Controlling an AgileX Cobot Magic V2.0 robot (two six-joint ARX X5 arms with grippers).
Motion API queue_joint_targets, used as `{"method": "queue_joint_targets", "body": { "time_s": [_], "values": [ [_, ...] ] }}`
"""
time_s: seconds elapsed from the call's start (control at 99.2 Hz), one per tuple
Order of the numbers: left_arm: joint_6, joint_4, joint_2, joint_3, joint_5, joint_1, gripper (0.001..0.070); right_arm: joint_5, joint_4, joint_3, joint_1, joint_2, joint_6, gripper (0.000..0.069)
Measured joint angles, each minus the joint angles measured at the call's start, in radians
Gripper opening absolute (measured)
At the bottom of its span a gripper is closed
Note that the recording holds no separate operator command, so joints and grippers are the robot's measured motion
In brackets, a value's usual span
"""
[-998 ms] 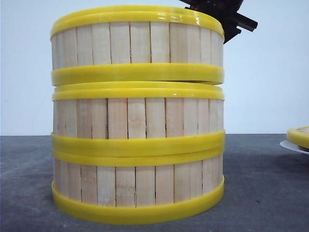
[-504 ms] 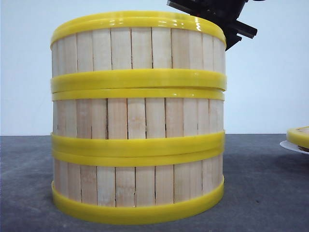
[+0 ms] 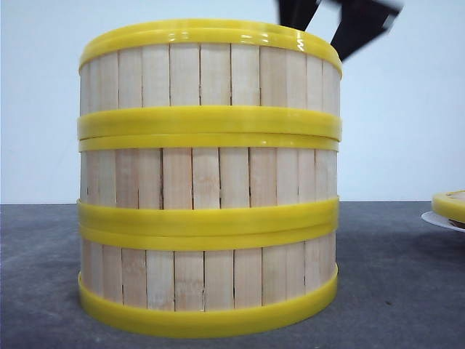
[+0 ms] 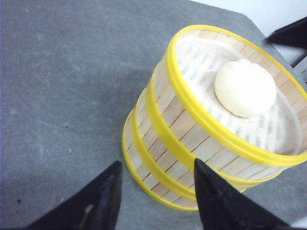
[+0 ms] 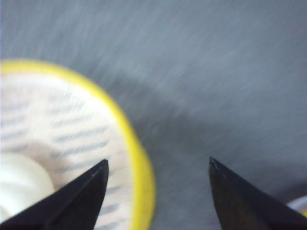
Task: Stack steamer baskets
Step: 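Set the basket on top of the stack and open the right gripper, then grasp the woven bamboo lid at its center hub with the right gripper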
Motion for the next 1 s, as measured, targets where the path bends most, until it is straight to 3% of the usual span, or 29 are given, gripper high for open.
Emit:
{"method": "queue_joint_targets", "body": {
  "time_s": [0.222,0.454,0.635,0.998],
  "values": [
    [0.0,0.036,0.0,0.0,0.0,0.0,0.0277,0.129,-0.043,0.008,-0.052,-0.257,0.0,0.0408],
    [0.004,0.058,0.0,0.0,0.001,0.0,0.0277,0.157,-0.2,0.009,-0.173,-0.415,0.003,0.0408],
    [0.016,0.083,0.0,0.0,0.001,0.0,0.0277,0.156,-0.293,0.008,-0.309,-0.404,-0.001,0.0408],
    [0.03,0.12,0.0,0.0,0.01,0.0,0.0277,0.006,-0.235,-0.178,-0.536,-0.238,-0.014,0.0408]
  ]
}}
